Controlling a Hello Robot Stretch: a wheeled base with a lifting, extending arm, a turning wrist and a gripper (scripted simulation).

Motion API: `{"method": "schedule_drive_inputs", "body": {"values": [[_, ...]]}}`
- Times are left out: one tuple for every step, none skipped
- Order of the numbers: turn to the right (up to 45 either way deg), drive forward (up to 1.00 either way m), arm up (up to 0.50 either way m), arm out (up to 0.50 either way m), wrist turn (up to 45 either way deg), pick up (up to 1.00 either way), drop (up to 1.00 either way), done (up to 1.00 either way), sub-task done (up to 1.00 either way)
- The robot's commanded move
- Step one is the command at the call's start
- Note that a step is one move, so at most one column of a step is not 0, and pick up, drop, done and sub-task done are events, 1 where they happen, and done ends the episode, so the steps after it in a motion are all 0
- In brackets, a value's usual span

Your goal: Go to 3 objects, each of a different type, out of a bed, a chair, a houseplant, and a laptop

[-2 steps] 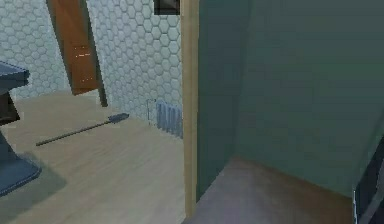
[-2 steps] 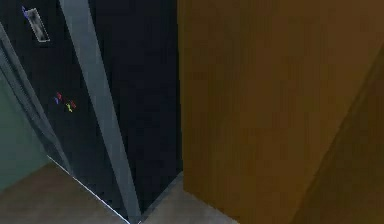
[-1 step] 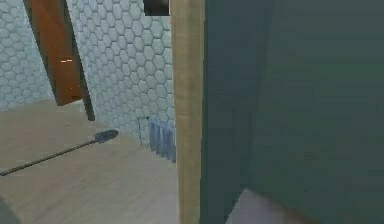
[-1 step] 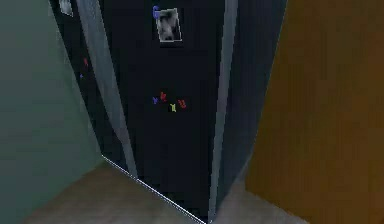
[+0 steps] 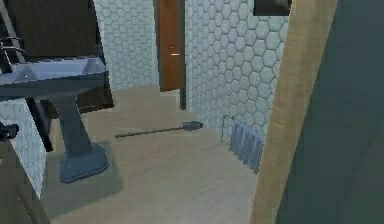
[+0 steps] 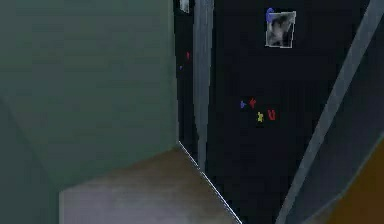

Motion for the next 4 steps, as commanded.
{"method": "schedule_drive_inputs", "body": {"values": [[0.0,1.00,0.00,0.00,0.0,0.00,0.00,0.00,0.00],[-3.0,0.00,0.00,0.00,0.0,0.00,0.00,0.00,0.00],[0.0,0.70,0.00,0.00,0.0,0.00,0.00,0.00,0.00],[-39.0,0.00,0.00,0.00,0.0,0.00,0.00,0.00,0.00]]}}
